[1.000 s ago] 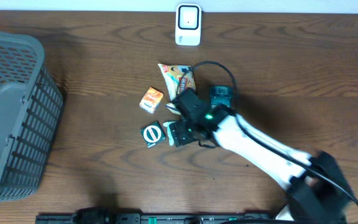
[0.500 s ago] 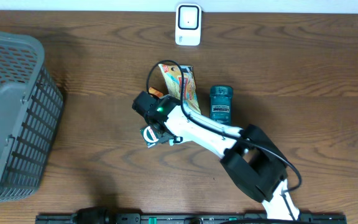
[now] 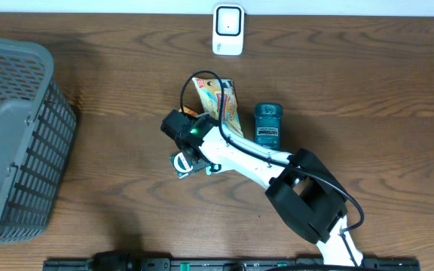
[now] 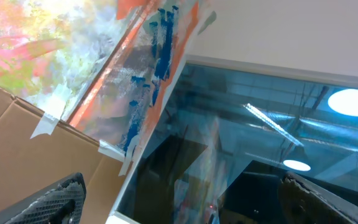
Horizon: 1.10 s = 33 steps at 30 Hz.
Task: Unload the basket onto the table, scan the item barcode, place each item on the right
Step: 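Grasp the mint-green wipes pack with the right gripper, then lift the wipes pack and carry it toward the white scanner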
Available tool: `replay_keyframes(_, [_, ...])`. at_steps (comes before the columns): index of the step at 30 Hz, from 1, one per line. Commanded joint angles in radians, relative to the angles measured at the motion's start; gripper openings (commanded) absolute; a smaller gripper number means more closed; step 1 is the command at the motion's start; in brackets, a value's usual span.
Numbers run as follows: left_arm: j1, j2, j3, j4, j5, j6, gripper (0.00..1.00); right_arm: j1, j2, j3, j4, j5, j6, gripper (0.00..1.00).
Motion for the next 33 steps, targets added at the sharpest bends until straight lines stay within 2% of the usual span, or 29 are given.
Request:
replay_keyframes(1, [0.003, -0.002, 0.001, 0.008, 0.013, -0.009, 0.98, -0.011, 0.066, 0.013, -0.017, -0.005, 0.008, 0.51])
replay_keyframes(3, [0.003, -0.002, 0.001, 0.008, 0.013, -0.009, 0.98, -0.022, 0.075, 0.014, -0.027, -0.007, 0.005, 0.28])
replay_keyframes(4, [0.003, -0.002, 0.001, 0.008, 0.013, -0.009, 0.97, -0.031, 0.074, 0.018, -0.032, -0.024, 0.006, 0.13])
replay_keyframes(6, [0.003, -0.002, 0.001, 0.008, 0.013, -0.009, 0.98, -0.048, 0.074, 0.034, -0.034, -0.086, 0.018, 0.01])
replay_keyframes(9, [0.003, -0.002, 0.001, 0.008, 0.013, -0.009, 0.98, -0.081, 0.074, 0.086, -0.068, -0.182, 0.124, 0.01])
replay_keyframes(14, [0.003, -0.002, 0.001, 0.007, 0.013, -0.009, 0.98, -0.151, 0.069, 0.269, -0.266, -0.216, 0.329, 0.01])
replay_keyframes(17, [0.003, -0.002, 0.001, 0.007, 0.013, -0.009, 0.98, -0.180, 0.068, 0.402, -0.403, -0.216, 0.499, 0.01])
replay_keyframes(21, [0.003, -0.002, 0.001, 0.007, 0.013, -0.009, 0.98, -0.193, 0.068, 0.492, -0.542, -0.216, 0.864, 0.01])
replay_keyframes(23, [0.003, -0.002, 0.001, 0.006, 0.013, -0.009, 0.98, -0.198, 0.068, 0.496, -0.591, -0.237, 1.123, 0.01])
replay_keyframes(25, [0.003, -0.002, 0.001, 0.004, 0.013, -0.009, 0.98, -0.199, 0.068, 0.491, -0.612, -0.268, 1.330, 0.01])
replay_keyframes(27, [0.003, -0.002, 0.001, 0.002, 0.013, -0.009, 0.98, -0.199, 0.068, 0.489, -0.594, -0.291, 1.468, 0.01])
replay_keyframes(33, [0.003, -0.002, 0.001, -0.003, 0.013, -0.009, 0.98, -0.201, 0.068, 0.489, -0.426, -0.349, 1.468, 0.01])
